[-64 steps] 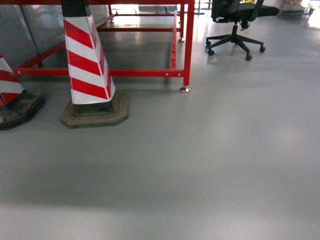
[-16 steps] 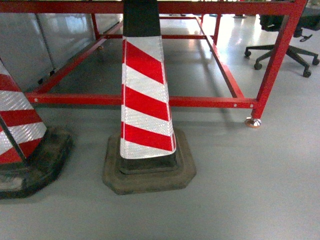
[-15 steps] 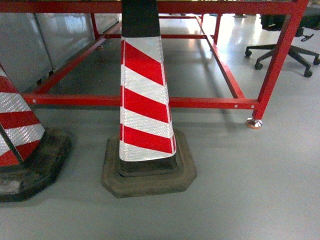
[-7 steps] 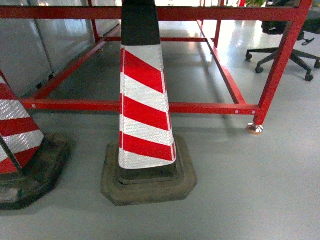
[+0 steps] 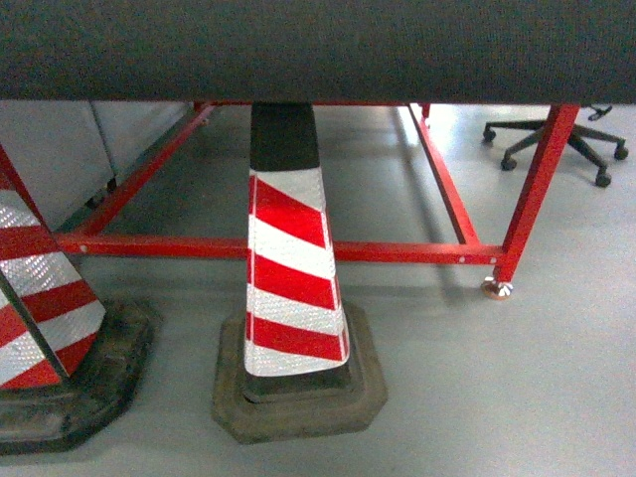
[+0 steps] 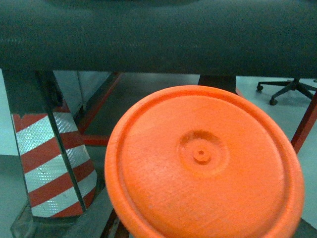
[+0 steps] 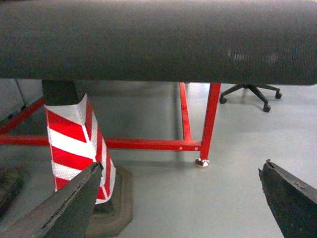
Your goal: Pick capacitor and pack into box
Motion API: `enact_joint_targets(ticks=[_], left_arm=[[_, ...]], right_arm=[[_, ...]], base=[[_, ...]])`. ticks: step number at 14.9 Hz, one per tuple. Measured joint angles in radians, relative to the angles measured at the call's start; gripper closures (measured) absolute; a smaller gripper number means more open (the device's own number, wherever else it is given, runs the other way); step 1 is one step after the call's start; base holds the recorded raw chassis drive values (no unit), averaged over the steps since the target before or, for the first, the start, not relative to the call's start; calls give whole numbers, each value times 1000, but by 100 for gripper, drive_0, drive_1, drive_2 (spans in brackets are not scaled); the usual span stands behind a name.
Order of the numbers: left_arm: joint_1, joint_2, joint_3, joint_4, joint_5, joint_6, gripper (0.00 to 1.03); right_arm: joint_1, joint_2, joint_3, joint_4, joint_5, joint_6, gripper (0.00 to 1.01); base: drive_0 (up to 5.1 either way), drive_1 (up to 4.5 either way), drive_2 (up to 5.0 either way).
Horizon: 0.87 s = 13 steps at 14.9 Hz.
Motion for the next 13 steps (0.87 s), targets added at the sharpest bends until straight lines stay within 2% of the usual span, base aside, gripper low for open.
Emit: enact_joint_targets(ticks=[13], left_arm=[[0,0,0,1,1,10,59]], right_arm=[[0,0,0,0,1,1,3]], base=[[0,0,0]])
